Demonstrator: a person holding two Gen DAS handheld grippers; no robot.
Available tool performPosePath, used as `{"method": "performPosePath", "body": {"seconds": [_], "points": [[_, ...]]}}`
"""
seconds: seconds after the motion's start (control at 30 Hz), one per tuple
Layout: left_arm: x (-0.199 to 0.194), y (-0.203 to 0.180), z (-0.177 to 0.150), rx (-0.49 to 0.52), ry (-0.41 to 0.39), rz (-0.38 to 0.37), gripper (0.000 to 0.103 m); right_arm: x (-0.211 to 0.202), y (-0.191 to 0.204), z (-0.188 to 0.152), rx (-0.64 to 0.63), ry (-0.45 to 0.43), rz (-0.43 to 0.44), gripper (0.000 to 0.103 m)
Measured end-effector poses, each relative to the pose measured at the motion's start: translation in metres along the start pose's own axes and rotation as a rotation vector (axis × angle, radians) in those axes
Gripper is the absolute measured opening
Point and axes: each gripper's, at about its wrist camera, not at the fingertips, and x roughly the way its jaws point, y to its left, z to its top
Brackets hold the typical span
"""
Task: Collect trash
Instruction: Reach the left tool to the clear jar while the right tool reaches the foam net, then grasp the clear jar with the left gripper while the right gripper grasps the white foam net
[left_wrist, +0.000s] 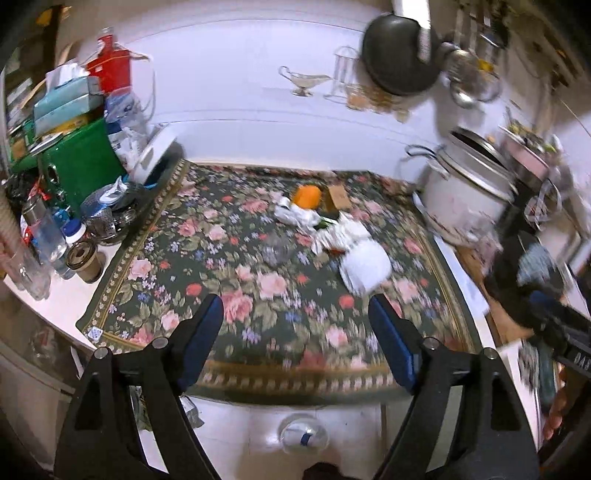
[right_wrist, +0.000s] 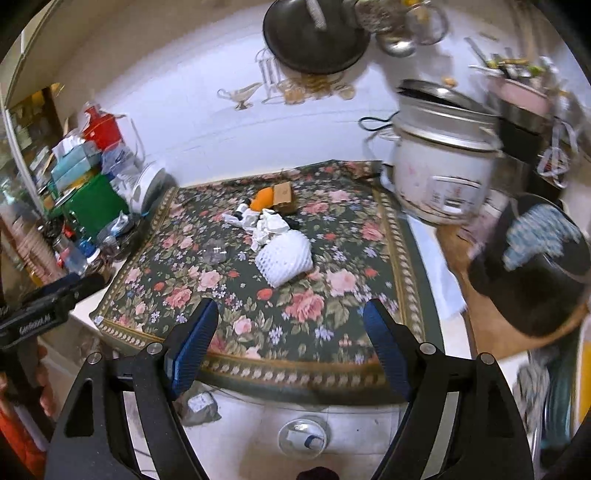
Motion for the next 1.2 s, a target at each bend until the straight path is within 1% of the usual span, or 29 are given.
{"method": "performPosePath", "body": {"seconds": [0.07,0.13,0.2,0.27,0.4,0.5,0.6,0.67,0.8,0.87,0.93,1.0,1.03,1.07,1.1,1.13,1.17,1.2], "points": [[0.011,0.000,0.007,-0.037,-0.003,0.009,0.082,0.013,-0.007,0.008,-0.026,0.019,0.005,0.078],[0.026,0.001,0.013,-0.061,0.012,0.017,0.082,0.031,-0.012,0.017,-0.039,0.044,0.009,0.078],[0.044,0.003,0.019,-0.063,0.049,0.039,0.082,0.044,-0.017,0.024,-0.031,0.061,0.024,0.078],[0.060,0.008,0.025,-0.067,0.068,0.054,0.082,0.063,-0.021,0.030,-0.012,0.088,0.036,0.078],[0.097,0.021,0.037,-0.054,0.110,0.061,0.082,0.098,-0.024,0.038,0.034,0.137,0.033,0.078],[0.127,0.030,0.045,-0.042,0.149,0.040,0.082,0.122,-0.025,0.043,0.079,0.164,0.012,0.078],[0.166,0.042,0.057,-0.021,0.213,0.003,0.082,0.149,-0.024,0.047,0.145,0.193,-0.035,0.078],[0.188,0.045,0.062,0.001,0.242,-0.014,0.082,0.167,-0.025,0.047,0.184,0.213,-0.054,0.078],[0.234,0.049,0.064,0.047,0.320,-0.046,0.082,0.213,-0.033,0.040,0.277,0.287,-0.120,0.078],[0.254,0.049,0.063,0.074,0.353,-0.059,0.082,0.229,-0.039,0.033,0.325,0.316,-0.128,0.069],[0.271,0.048,0.062,0.104,0.378,-0.066,0.082,0.239,-0.043,0.029,0.376,0.338,-0.108,0.062],[0.285,0.047,0.061,0.118,0.403,-0.078,0.082,0.244,-0.046,0.025,0.422,0.338,-0.078,0.059],[0.291,0.047,0.060,0.121,0.413,-0.088,0.082,0.245,-0.045,0.024,0.428,0.334,-0.071,0.055],[0.295,0.047,0.060,0.123,0.420,-0.096,0.082,0.246,-0.045,0.024,0.429,0.332,-0.064,0.048],[0.298,0.047,0.060,0.124,0.427,-0.102,0.082,0.247,-0.042,0.025,0.426,0.331,-0.059,0.043],[0.301,0.046,0.059,0.125,0.433,-0.111,0.081,0.247,-0.040,0.025,0.420,0.328,-0.041,0.033],[0.302,0.046,0.058,0.125,0.434,-0.116,0.080,0.247,-0.039,0.026,0.414,0.328,-0.036,0.029],[0.302,0.045,0.058,0.125,0.432,-0.122,0.077,0.248,-0.038,0.026,0.405,0.325,-0.044,0.029]]}}
